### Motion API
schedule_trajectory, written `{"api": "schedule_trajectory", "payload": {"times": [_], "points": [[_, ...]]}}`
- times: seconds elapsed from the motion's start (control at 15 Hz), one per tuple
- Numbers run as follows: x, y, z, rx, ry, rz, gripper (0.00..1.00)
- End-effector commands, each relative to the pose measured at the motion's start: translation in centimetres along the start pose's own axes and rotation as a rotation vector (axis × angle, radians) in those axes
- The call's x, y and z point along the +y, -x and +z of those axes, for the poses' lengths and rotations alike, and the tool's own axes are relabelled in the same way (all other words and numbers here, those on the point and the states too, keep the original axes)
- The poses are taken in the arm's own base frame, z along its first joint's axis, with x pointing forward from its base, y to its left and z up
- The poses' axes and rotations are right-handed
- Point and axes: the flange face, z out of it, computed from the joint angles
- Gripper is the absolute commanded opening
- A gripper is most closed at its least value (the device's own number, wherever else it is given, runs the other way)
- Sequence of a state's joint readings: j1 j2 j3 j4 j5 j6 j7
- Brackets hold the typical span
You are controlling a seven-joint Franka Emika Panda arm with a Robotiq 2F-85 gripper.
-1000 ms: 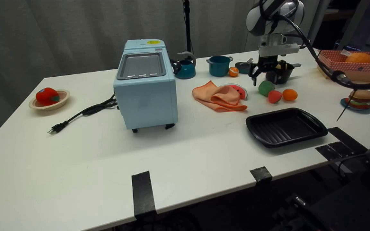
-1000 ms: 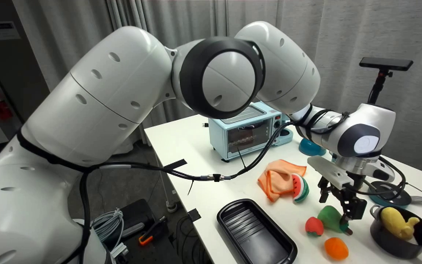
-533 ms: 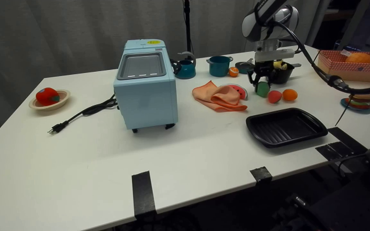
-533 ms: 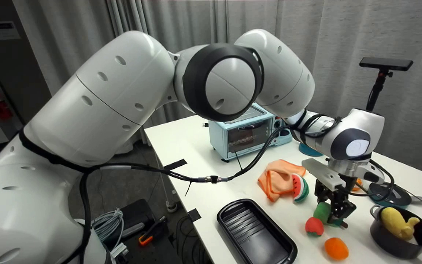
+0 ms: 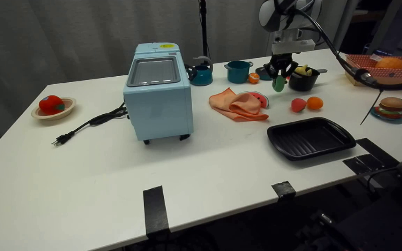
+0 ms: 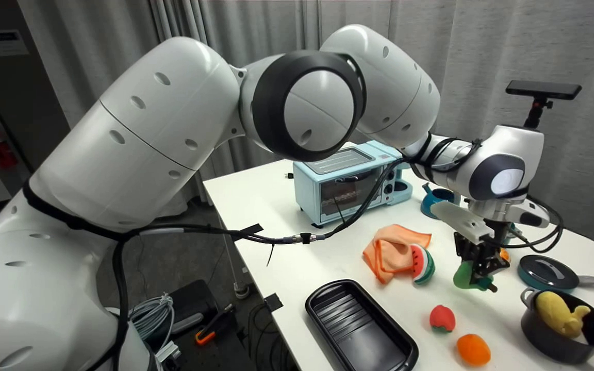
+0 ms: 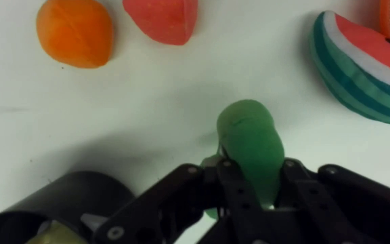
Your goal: Put the banana plush toy in the black pot and the pear plush toy in the blue pot
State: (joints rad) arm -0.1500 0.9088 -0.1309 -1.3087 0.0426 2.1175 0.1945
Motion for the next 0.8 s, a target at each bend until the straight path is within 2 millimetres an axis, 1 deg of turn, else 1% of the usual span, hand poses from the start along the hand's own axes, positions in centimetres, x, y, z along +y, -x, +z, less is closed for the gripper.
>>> {"api": "schedule_trajectory", "payload": {"times": [0.0,0.13,0.4,0.53,0.67,0.73], "points": [[-2.0,-1.4,-3.9,0.106,-0.041,0.021,0.05],[-3.0,-2.9,-6.7,0.161,-0.076,0.036,0.05],[-5.1,-4.7,-11.8,0.268,-0.148,0.064,0.05],[-6.3,-5.5,-13.5,0.315,-0.188,0.082,0.05],[-7.1,-6.0,-14.3,0.346,-0.215,0.096,0.05],[-7.3,-6.3,-14.3,0.356,-0.220,0.104,0.05]]}}
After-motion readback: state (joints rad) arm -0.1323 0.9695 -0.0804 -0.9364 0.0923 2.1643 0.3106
